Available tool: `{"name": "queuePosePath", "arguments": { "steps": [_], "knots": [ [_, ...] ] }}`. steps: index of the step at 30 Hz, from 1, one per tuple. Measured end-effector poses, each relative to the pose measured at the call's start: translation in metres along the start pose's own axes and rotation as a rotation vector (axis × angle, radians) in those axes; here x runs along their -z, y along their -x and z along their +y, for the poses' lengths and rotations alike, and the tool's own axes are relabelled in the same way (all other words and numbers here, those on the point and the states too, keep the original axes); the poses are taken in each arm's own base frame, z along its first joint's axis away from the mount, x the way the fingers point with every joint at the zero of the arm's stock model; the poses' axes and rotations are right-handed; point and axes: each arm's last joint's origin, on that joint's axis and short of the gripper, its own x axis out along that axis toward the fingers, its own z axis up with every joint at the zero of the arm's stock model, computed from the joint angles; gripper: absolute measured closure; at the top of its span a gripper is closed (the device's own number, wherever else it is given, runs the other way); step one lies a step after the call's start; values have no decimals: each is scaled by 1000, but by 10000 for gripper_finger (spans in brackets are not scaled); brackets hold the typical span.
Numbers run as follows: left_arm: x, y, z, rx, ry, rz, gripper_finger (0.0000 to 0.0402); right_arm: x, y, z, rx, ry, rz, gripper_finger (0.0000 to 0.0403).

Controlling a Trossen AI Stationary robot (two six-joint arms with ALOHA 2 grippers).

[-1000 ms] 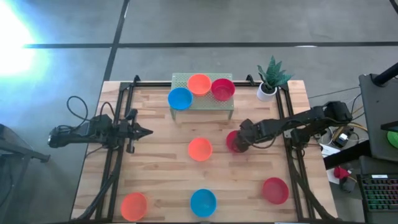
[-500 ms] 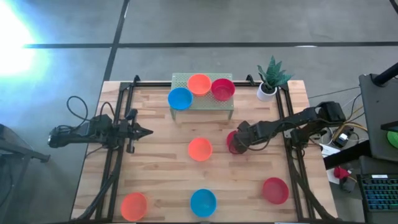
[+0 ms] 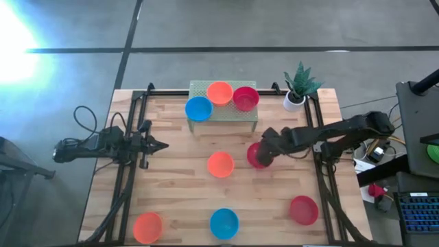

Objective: Pick & Place Mini bowls
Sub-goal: Stack the top red bowl on the red bowl on the shelf

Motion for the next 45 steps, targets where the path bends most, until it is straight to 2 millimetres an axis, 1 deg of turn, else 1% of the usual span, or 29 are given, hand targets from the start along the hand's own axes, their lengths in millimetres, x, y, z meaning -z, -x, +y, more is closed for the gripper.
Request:
{"name": "queuePosePath", "arguments": {
  "steps": [4,8,13,17,21,24,27,31,35,40,45],
  "knots": [
    [0,0,0,0,-3,0,402,-15,28,-7,-8,7,-35,394],
    [0,0,0,0,-3,0,402,-34,62,-15,-34,14,-76,394],
    [0,0,0,0,-4,0,402,-66,94,-26,-44,27,-143,394],
    [0,0,0,0,-4,0,402,-94,108,-39,-28,44,-202,394],
    [0,0,0,0,-4,0,402,-122,120,-58,-23,27,-243,394],
    [0,0,0,0,-4,0,402,-146,121,-74,-51,10,-237,394],
    [0,0,0,0,-4,0,402,-169,117,-89,-51,-26,-234,394],
    [0,0,0,0,-4,0,402,-198,103,-105,-95,-33,-198,394],
    [0,0,1,-27,-3,4,402,-221,89,-113,-97,-30,-177,394],
    [0,0,5,-177,7,22,402,-236,68,-115,-109,-3,-101,394],
    [1,1,7,-249,12,35,402,-245,54,-111,-110,20,-54,394]
  ]
}}
